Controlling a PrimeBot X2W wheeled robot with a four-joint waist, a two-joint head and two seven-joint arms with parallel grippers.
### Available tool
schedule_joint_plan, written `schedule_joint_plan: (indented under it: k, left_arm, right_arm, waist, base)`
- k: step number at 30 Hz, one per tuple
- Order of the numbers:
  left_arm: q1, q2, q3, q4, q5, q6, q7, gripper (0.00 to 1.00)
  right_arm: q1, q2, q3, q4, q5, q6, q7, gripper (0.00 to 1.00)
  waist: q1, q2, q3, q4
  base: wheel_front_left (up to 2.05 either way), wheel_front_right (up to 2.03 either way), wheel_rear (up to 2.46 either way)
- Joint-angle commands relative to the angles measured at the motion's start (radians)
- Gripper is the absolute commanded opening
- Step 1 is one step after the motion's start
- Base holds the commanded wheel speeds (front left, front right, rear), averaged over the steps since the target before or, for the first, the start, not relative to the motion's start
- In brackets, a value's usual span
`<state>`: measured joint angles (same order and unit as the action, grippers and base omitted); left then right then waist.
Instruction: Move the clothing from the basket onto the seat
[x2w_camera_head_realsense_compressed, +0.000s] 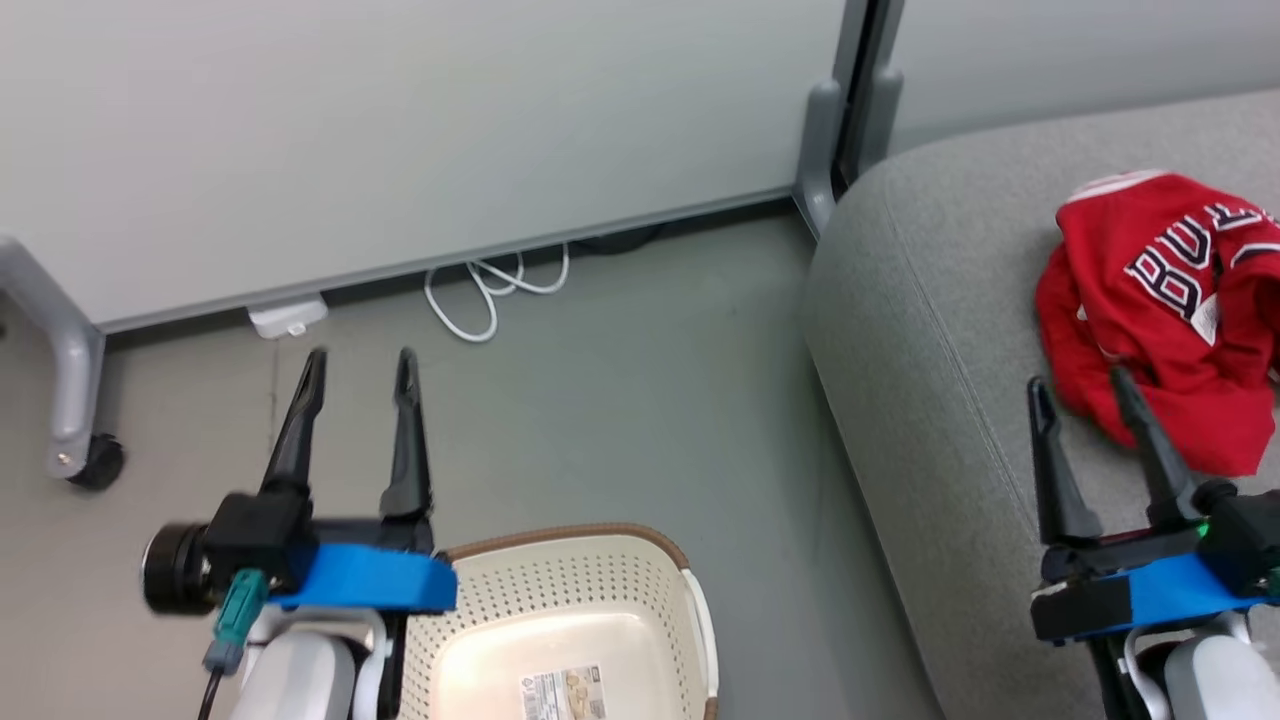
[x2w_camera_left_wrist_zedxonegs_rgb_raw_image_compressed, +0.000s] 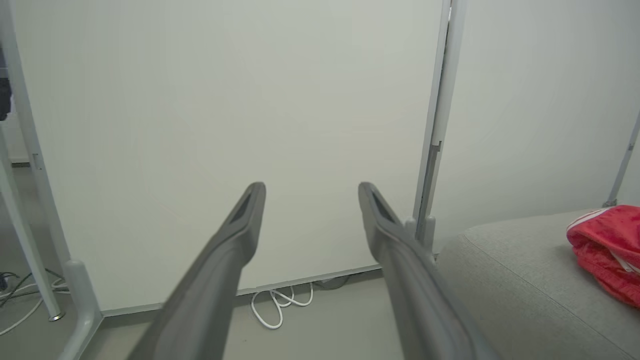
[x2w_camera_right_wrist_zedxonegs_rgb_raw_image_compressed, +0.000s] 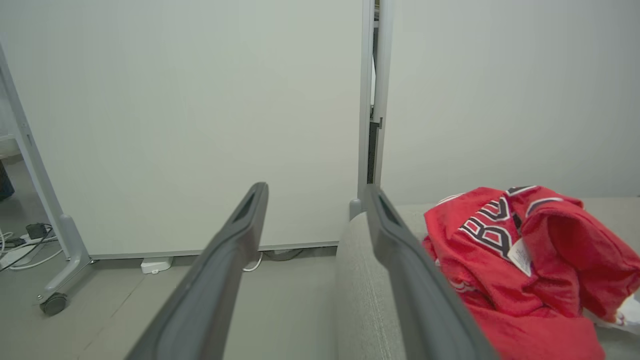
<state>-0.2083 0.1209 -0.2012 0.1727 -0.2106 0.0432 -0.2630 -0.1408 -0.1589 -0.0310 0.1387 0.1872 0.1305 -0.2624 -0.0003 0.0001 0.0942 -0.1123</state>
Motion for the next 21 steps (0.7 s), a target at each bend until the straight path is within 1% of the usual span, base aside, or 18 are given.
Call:
schedule_joint_plan:
  k: [1,6,13,18,21]
  left_arm:
    - [0.035,-0.009,0.026,-0.004,0.01,-0.009,-0.003,1.0]
    - [0.106,-0.028,0.09,0.001,0.033,-0.045,-0.003,1.0]
    - [0.148,-0.049,0.142,0.013,0.062,-0.096,-0.003,1.0]
    - [0.157,-0.06,0.157,0.021,0.076,-0.119,-0.003,1.0]
    - [0.159,-0.062,0.16,0.025,0.083,-0.125,-0.003,1.0]
  right_arm:
    - [0.019,0.007,0.007,0.009,-0.002,0.0,-0.004,1.0]
    - [0.031,0.023,0.024,0.039,-0.007,0.001,-0.004,1.0]
    - [0.039,0.046,0.03,0.075,-0.01,0.001,-0.004,1.0]
    - [0.044,0.056,0.025,0.085,-0.015,0.001,-0.004,1.0]
    - [0.044,0.057,0.023,0.088,-0.015,0.001,-0.004,1.0]
  waist:
    - [0.0003,-0.0001,-0.039,0.03]
    - [0.0003,-0.0001,-0.067,0.051]
    - [0.0003,-0.0001,-0.085,0.078]
    - [0.0003,-0.0001,-0.092,0.092]
    - [0.0003,-0.0001,-0.094,0.097]
  base:
    - [0.0,0.0,0.0]
    - [0.0,0.0,0.0]
    - [0.0,0.0,0.0]
    - [0.0,0.0,0.0]
    - [0.0,0.0,0.0]
